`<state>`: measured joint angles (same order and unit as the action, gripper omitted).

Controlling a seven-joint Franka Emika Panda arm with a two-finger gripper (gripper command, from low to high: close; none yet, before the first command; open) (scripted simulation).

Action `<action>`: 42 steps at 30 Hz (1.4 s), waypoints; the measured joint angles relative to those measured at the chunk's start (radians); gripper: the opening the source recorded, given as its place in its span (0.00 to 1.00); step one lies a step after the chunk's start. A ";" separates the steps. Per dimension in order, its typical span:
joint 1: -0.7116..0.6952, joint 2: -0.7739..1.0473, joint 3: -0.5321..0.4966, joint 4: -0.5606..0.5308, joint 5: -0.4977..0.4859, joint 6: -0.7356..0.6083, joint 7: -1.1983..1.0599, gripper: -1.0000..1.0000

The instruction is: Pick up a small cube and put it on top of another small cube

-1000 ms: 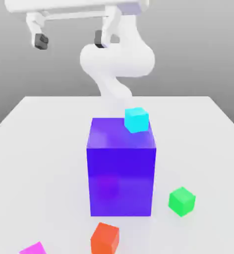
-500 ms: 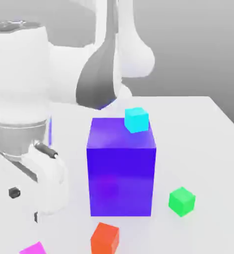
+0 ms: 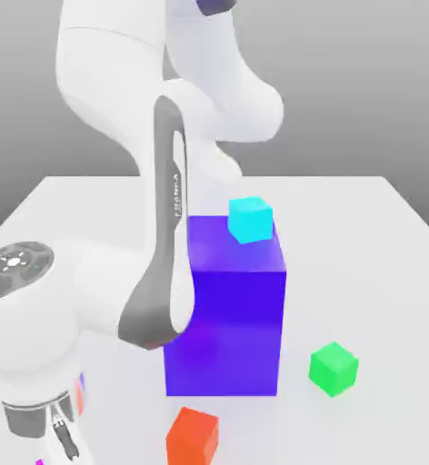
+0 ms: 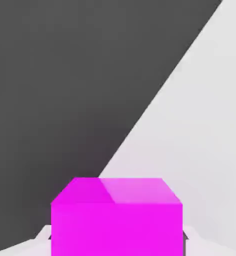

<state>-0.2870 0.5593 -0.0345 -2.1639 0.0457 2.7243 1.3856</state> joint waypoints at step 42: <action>0.548 -0.438 0.233 -0.577 -0.133 0.137 1.497 1.00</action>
<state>0.2606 0.1213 0.1988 -2.7411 -0.0874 2.8610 2.8826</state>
